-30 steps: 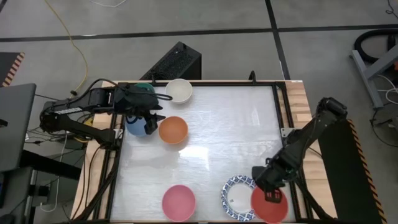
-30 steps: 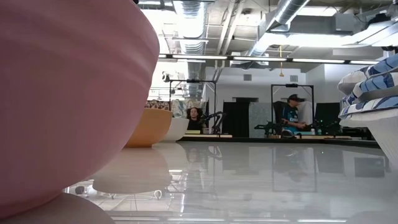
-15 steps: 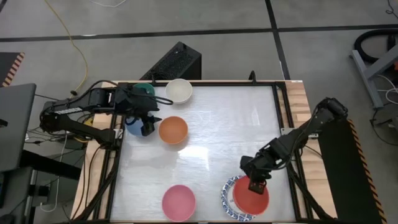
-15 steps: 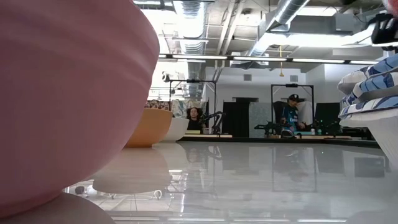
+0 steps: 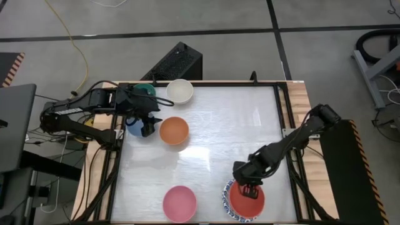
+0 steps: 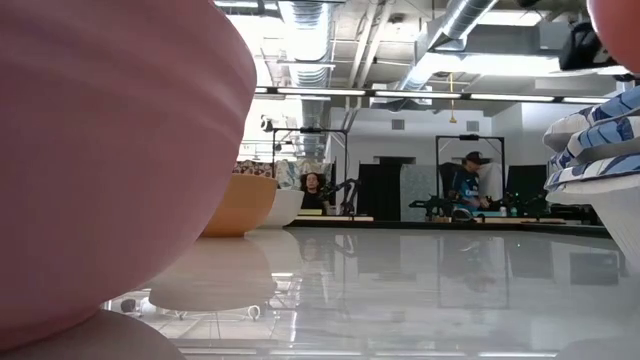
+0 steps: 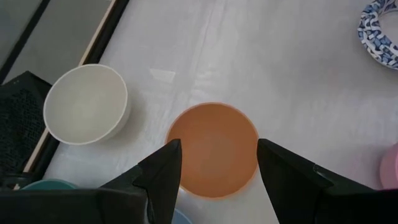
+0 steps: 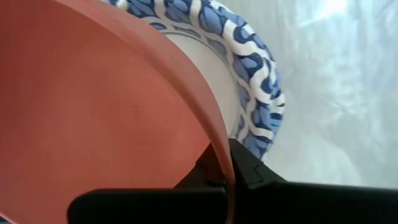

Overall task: Nest bowls inside each other
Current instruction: Stack the orange bowl on top of the other white paper bowl, then stack the green bowl on top of the other orange bowl

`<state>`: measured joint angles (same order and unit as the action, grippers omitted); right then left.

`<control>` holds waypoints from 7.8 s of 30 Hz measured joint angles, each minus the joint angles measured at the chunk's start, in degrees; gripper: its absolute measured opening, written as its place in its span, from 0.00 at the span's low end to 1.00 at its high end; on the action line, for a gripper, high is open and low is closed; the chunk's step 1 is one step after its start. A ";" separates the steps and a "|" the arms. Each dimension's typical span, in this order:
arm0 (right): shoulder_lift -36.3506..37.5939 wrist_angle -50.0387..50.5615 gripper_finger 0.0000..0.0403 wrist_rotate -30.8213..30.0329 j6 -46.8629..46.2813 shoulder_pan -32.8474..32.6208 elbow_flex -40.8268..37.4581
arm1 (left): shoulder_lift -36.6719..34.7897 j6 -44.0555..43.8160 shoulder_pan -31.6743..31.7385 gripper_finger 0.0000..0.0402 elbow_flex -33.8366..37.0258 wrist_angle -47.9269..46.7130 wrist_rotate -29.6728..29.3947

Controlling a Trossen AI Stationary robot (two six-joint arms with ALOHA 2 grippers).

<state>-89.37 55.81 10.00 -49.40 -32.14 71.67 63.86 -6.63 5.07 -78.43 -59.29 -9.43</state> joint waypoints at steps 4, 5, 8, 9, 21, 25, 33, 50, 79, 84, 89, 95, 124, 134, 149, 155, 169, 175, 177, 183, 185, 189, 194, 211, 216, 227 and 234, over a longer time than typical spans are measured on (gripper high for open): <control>-1.92 0.03 0.02 -0.13 1.26 -0.09 1.21 | 0.00 0.00 0.00 0.50 -0.02 0.00 0.00; -2.39 -0.31 0.02 -0.11 1.35 -0.33 1.21 | 0.00 0.00 0.00 0.50 -0.01 0.00 0.02; -3.88 -0.34 0.02 0.40 1.96 -0.91 1.17 | 0.00 -0.04 0.01 0.50 -0.02 0.00 0.00; -4.27 -0.34 0.02 0.41 2.05 -1.12 1.17 | 0.00 -0.04 0.01 0.50 -0.02 0.00 0.02; -4.86 -0.14 0.02 -1.35 5.25 -0.76 1.14 | 0.00 -0.99 0.00 0.50 -0.02 0.04 0.01; -4.86 -0.14 0.02 -2.14 6.39 0.12 1.14 | 0.00 -1.38 -0.01 0.50 -0.02 0.07 0.00; -4.86 -0.13 0.02 -2.68 8.17 -0.11 1.12 | -0.01 -1.53 0.00 0.50 -0.02 0.10 0.00; -5.44 -3.02 0.02 -1.10 9.37 0.46 -1.72 | 0.00 -1.55 -0.01 0.50 -0.02 0.11 0.00; -8.51 -3.79 0.08 0.71 9.34 0.31 -1.72 | 0.00 -1.29 0.00 0.50 -0.02 0.28 -0.28; -8.51 -3.63 0.12 0.68 8.96 0.53 -1.72 | 0.00 -1.31 0.01 0.50 -0.02 0.28 -0.26; -8.49 -4.13 0.16 0.68 9.52 0.81 -1.72 | 0.00 -1.31 0.00 0.50 -0.02 0.28 -0.26; -8.43 -4.67 0.21 0.70 11.69 0.81 -0.77 | 0.00 -1.31 -0.01 0.50 -0.02 0.26 -0.34; -7.78 0.59 0.50 0.75 11.27 1.89 0.97 | 0.00 -1.01 0.01 0.50 -0.02 0.24 -0.41; -1.44 1.88 0.49 -2.49 11.96 3.94 0.97 | 0.00 -1.07 0.00 0.50 -0.02 0.24 -0.42; 10.48 3.78 0.49 -20.74 9.98 8.90 0.97 | 0.00 -3.84 5.58 0.50 -0.02 -5.90 -2.28; 11.44 3.74 0.49 -28.46 9.97 10.86 0.97 | 0.00 -3.46 9.82 0.50 -0.02 -7.92 -0.44; 11.33 0.43 0.49 -36.05 10.45 16.02 0.97 | -0.04 -3.14 18.79 0.50 6.53 -5.34 -1.68; 11.33 -2.86 0.48 -36.06 10.46 18.12 0.97 | 0.04 -4.81 20.04 0.50 15.12 0.70 -1.36; 11.33 -2.87 0.48 -36.06 10.44 18.69 0.97 | 0.04 -5.11 20.45 0.50 17.14 2.16 -1.42; 11.33 -2.90 0.48 -36.06 10.87 19.95 0.97 | 0.04 -4.03 23.33 0.50 19.64 3.84 -2.64; 11.32 -2.87 0.48 -36.04 10.90 20.28 0.97 | 0.04 -3.50 24.92 0.50 19.71 4.28 -3.06; 11.31 -2.89 0.48 -36.06 10.92 20.37 0.97 | 0.04 -3.46 28.77 0.50 19.71 5.61 -3.02; 11.31 -2.89 0.49 -36.06 10.92 20.31 0.97 | 0.02 -1.88 32.52 0.50 19.74 7.25 -2.68; 11.29 -2.94 0.49 -37.31 11.27 20.31 0.95 | 2.96 1.56 36.84 0.50 19.74 9.94 -1.81; 11.29 -2.93 0.49 -37.31 12.10 20.31 0.95 | 9.27 2.61 36.83 0.50 19.74 10.41 -1.57; 11.29 -2.89 0.49 -37.29 11.95 20.31 0.95 | 20.55 4.08 36.81 0.50 19.74 11.27 -1.36; 11.29 -2.89 0.49 -37.26 11.93 20.31 0.95 | 23.63 6.30 36.81 0.49 19.74 12.71 -2.45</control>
<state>-78.08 52.93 -27.26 -37.47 -11.84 72.62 87.49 -0.33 41.89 -58.70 -46.58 -11.88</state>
